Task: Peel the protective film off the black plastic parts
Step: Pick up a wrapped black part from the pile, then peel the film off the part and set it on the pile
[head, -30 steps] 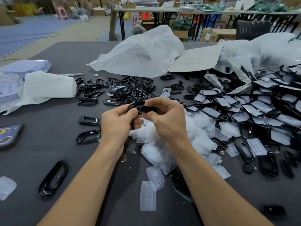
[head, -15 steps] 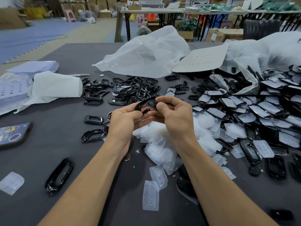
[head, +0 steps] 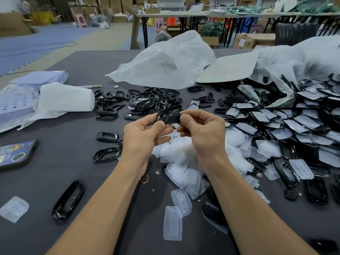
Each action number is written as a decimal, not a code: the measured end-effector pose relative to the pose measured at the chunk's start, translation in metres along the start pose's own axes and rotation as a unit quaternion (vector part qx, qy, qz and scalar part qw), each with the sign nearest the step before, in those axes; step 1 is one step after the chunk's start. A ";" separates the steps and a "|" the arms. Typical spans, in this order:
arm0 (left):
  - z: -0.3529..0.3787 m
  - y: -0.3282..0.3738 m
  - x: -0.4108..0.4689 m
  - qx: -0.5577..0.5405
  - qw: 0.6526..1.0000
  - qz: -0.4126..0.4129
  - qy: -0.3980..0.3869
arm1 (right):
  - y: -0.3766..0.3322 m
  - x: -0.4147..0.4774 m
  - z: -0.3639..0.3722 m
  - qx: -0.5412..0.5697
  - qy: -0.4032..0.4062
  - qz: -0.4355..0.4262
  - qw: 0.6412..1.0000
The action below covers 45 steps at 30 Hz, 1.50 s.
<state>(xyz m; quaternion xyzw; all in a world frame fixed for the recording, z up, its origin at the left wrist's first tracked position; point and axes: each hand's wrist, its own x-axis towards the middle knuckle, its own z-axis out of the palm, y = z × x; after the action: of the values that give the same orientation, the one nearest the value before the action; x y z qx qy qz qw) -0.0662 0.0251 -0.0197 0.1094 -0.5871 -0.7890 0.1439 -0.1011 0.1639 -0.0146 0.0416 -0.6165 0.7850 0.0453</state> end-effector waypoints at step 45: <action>0.000 -0.002 0.003 0.113 0.994 -0.014 -0.004 | -0.009 -0.004 -0.010 -0.360 -0.088 -0.250 0.895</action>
<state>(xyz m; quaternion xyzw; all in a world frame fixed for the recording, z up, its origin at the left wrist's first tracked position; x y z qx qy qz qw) -0.0695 0.0244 -0.0221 0.1300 -0.6714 -0.7201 0.1175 -0.0963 0.1755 -0.0092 0.2438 -0.8279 0.4651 0.1971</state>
